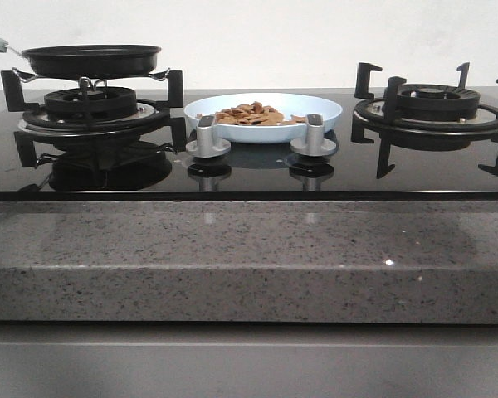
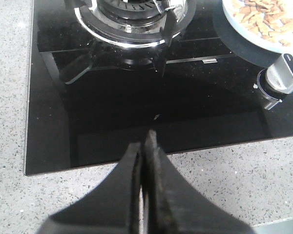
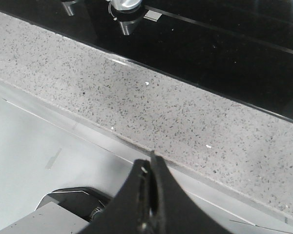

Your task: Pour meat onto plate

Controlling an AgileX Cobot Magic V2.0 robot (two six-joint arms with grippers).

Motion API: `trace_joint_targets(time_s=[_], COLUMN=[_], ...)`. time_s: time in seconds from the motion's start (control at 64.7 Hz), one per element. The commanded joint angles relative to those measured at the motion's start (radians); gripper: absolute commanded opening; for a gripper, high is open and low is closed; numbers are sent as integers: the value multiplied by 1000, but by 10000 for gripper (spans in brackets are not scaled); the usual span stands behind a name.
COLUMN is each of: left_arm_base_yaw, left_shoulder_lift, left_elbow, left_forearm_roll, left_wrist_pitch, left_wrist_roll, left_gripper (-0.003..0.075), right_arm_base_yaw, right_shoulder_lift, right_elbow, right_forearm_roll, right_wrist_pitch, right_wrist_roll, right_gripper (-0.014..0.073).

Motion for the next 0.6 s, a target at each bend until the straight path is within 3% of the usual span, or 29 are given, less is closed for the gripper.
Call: trace_joint_targets(time_s=[0.0, 0.17, 0.34, 0.588], left_arm_base_yaw=[-11, -5, 51, 100], left_shoulder_lift=[-7, -156, -440, -722], left_elbow=[-21, 30, 213, 456], left_forearm_roll=[-20, 34, 29, 29], left_wrist_pitch=[-67, -131, -277, -381], left_wrist_roll=[-6, 17, 17, 17], left_gripper=[-20, -20, -20, -20], right_arm_base_yaw=[-1, -1, -1, -1], right_shoulder_lift=[-1, -1, -1, -1], right_elbow=[-21, -21, -21, -21], right_forearm_roll=[22, 22, 22, 22], right_wrist_pitch=[-44, -44, -44, -44], right_wrist_roll=[-5, -5, -5, -5], right_gripper=[-115, -115, -115, -115])
